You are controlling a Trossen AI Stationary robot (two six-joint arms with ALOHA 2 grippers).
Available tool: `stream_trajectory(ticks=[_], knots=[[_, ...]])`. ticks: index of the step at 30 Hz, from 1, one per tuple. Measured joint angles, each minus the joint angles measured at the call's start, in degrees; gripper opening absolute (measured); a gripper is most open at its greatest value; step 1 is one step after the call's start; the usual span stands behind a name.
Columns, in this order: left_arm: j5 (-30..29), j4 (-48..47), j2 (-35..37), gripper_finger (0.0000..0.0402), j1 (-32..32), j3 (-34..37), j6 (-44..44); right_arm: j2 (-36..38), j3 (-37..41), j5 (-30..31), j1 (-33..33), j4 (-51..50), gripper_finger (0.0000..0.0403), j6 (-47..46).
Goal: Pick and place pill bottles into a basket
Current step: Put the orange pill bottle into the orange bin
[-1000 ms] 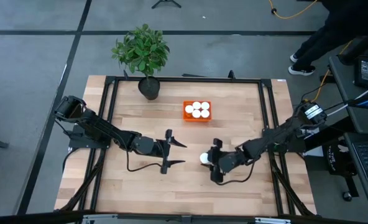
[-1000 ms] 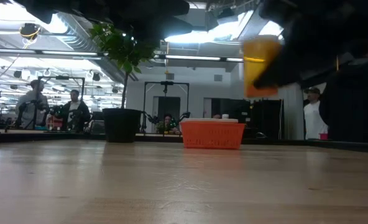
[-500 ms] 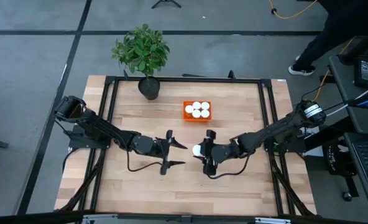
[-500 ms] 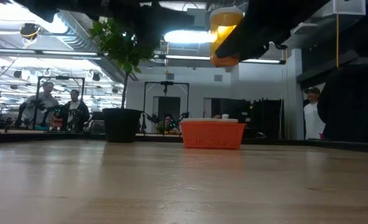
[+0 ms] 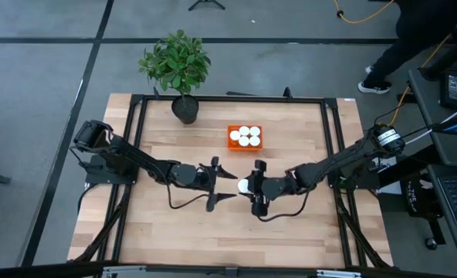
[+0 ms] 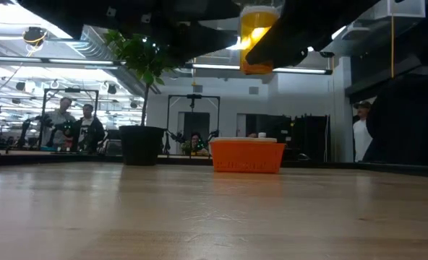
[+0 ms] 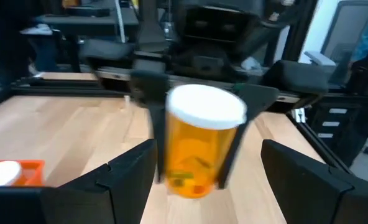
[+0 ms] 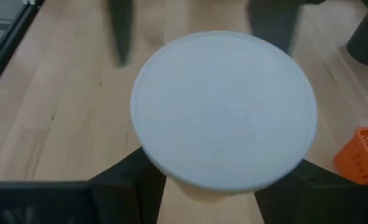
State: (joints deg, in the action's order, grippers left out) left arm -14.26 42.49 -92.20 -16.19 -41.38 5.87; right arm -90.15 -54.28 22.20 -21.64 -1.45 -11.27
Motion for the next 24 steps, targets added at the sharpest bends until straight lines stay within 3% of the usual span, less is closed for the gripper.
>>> stream_trajectory(ticks=[9,24], knots=[[-0.55,-0.62,-5.17,0.0283,0.53,-5.1,-3.19,0.02,0.0,0.02,0.43,-0.01,0.0197,0.07],[-0.63,-1.98,-5.28,0.0283,1.67,-5.62,-2.1,0.02,0.0,0.02,0.43,0.46,0.0197,1.27]])
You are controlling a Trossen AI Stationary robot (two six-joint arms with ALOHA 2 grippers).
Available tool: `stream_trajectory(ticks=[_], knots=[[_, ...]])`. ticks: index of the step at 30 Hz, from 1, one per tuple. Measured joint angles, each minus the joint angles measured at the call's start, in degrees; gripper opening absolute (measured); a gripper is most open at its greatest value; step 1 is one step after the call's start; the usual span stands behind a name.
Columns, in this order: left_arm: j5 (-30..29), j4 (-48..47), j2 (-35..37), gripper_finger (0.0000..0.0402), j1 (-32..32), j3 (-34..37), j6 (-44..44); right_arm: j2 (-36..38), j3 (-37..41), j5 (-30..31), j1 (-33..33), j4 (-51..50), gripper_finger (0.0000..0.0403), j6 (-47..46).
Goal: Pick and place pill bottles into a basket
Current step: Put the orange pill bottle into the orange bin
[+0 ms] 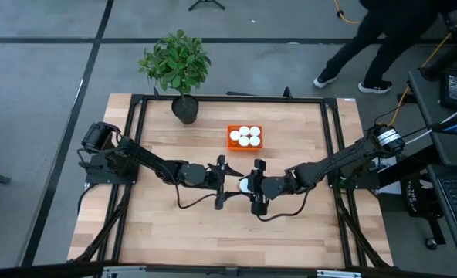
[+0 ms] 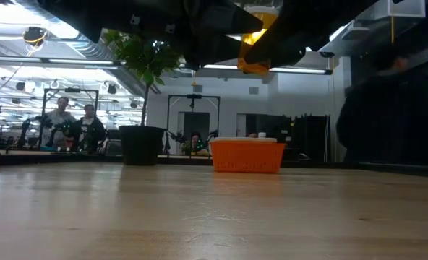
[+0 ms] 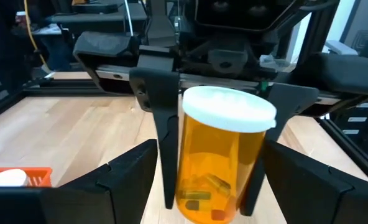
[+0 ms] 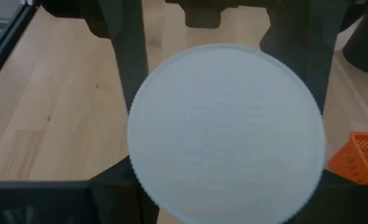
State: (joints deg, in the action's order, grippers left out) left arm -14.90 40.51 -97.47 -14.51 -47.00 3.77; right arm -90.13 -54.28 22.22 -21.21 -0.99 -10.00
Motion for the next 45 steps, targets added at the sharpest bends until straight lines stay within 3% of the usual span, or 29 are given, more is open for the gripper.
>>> stream_trajectory(ticks=[25,45], knots=[[0.63,1.27,0.05,0.0282,0.58,0.13,-2.56,0.0,0.09,-0.11,1.11,2.88,0.0197,1.51],[1.07,1.55,0.11,0.0201,-0.09,0.07,-4.81,0.0,0.09,-0.15,1.18,3.12,0.0197,1.36]])
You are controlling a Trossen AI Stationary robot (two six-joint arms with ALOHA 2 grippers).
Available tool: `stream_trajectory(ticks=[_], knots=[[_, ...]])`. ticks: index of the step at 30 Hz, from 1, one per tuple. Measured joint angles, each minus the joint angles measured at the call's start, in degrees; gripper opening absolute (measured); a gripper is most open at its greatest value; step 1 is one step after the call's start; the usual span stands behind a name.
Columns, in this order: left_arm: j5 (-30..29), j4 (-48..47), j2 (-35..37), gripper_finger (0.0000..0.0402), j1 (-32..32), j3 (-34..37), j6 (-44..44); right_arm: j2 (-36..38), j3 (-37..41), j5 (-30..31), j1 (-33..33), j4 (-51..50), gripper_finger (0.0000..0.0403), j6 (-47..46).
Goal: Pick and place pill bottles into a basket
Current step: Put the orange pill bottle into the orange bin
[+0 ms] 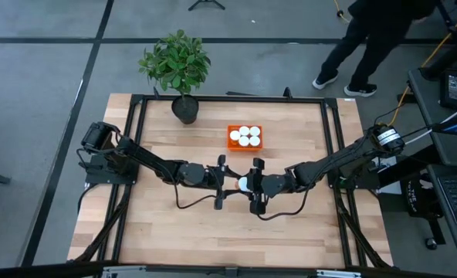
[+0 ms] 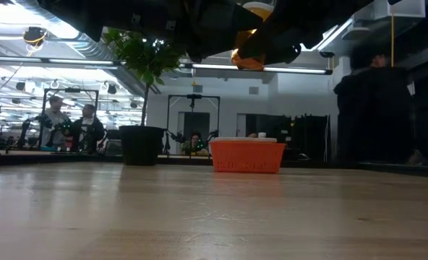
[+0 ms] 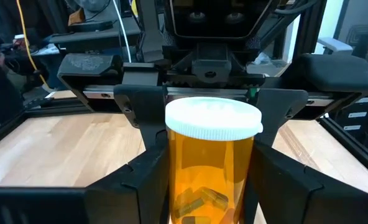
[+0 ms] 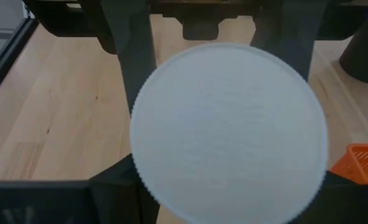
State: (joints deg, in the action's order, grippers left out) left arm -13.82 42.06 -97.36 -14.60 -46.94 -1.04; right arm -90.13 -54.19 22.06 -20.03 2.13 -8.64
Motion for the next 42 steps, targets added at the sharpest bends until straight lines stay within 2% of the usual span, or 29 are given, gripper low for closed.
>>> stream_trajectory(ticks=[10,19,25,30,33,37,42], knots=[[0.04,-0.3,0.0,0.02,0.01,-0.02,-0.63,0.0,-0.15,-0.13,0.0,-1.34,0.0199,0.24],[0.24,-0.76,0.0,0.02,-0.06,-0.02,-1.64,2.74,-0.2,-2.05,0.04,-6.48,0.0241,-0.14],[0.25,-2.56,2.46,0.02,-0.06,0.0,-2.81,6.36,-0.2,-2.1,0.02,-10.74,0.0252,-0.39],[-0.3,-7.31,7.37,0.02,-0.02,-0.02,-4.83,9.47,-0.17,3.72,-0.02,-19.61,0.0251,-5.14],[-2.05,-12.73,9.88,0.02,0.71,0.04,-6.03,10.84,0.3,8.15,-0.67,-23.55,0.024,-7.69],[-3.61,-15.96,11.23,0.02,2.69,0.07,-7.23,12.01,3.19,10.92,-2.24,-23.63,0.0201,-9.94],[0.59,-16.01,10.79,0.02,7.19,0.05,-6.68,12.13,9.81,13.2,-4.04,-17.05,0.0131,-12.48]])
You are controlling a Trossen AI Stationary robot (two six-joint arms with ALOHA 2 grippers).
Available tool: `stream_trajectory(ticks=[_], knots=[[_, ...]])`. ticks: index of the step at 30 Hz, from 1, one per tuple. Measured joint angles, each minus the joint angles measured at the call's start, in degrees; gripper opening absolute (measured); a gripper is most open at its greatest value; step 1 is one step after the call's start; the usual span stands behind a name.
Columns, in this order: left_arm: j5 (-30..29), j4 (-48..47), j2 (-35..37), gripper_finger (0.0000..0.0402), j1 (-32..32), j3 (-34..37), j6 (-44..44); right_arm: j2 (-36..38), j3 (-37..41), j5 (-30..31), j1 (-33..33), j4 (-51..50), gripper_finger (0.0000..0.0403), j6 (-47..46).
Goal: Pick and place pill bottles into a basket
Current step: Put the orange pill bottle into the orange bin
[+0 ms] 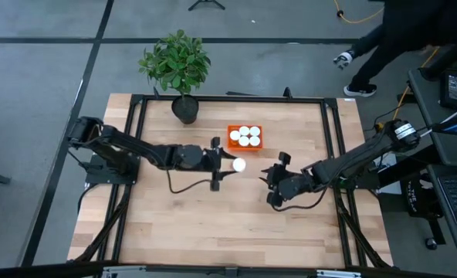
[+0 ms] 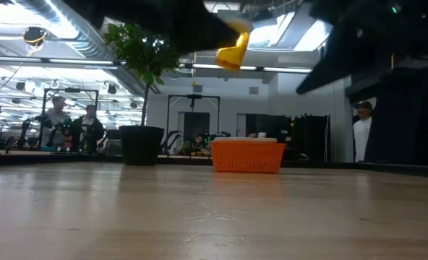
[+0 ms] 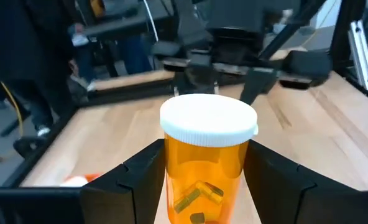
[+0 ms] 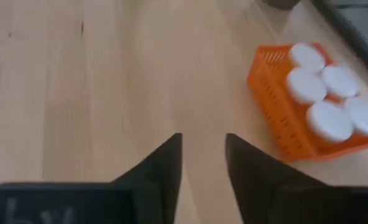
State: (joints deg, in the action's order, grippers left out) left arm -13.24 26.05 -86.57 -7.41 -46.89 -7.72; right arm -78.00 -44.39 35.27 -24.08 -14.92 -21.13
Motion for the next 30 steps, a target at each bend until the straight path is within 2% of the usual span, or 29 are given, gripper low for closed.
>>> stream_trajectory(ticks=[4,8,13,17,23,30], knots=[[4.92,-0.12,-1.59,0.02,3.91,0.06,0.78,0.0,5.37,0.13,-0.87,6.16,0.0081,-2.85],[6.37,0.72,-2.59,0.02,7.37,0.65,1.01,0.0,8.51,0.15,-1.0,11.21,0.0042,-2.79],[10.99,12.65,-2.59,0.02,11.61,6.75,4.35,0.0,9.21,0.17,-1.0,12.26,0.0007,-2.46],[12.72,24.74,-2.59,0.02,14.09,12.75,5.93,0.0,9.21,0.17,-1.0,12.36,0.001,-2.45],[13.23,28.78,-3.46,0.02,16.16,15.52,8.56,0.0,9.21,1.05,-0.1,16.34,0.0024,0.45],[14.67,40.21,-14.19,0.02,18.01,15.14,11.57,0.0,9.21,1.11,1.52,19.01,0.0025,3.54]])
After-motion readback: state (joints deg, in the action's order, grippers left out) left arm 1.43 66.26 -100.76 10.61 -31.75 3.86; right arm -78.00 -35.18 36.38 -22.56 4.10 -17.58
